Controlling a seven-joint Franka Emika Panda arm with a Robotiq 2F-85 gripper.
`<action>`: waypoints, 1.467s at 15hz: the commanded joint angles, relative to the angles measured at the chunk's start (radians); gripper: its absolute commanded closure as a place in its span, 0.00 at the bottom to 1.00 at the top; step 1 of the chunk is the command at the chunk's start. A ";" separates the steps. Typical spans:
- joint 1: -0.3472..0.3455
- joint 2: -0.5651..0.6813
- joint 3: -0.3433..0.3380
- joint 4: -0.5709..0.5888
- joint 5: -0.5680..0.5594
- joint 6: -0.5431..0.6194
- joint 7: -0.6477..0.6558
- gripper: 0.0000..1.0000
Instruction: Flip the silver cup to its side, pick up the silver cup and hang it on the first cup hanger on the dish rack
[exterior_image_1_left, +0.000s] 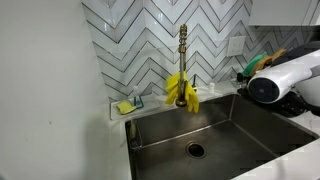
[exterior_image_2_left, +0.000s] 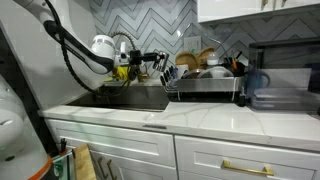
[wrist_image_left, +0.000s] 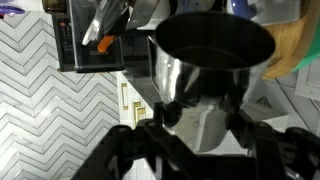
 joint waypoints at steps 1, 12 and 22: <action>0.019 0.021 -0.012 -0.012 -0.039 -0.032 0.061 0.59; 0.017 0.067 -0.014 -0.024 -0.108 -0.070 0.129 0.59; 0.025 0.049 -0.010 -0.016 -0.039 -0.054 0.065 0.59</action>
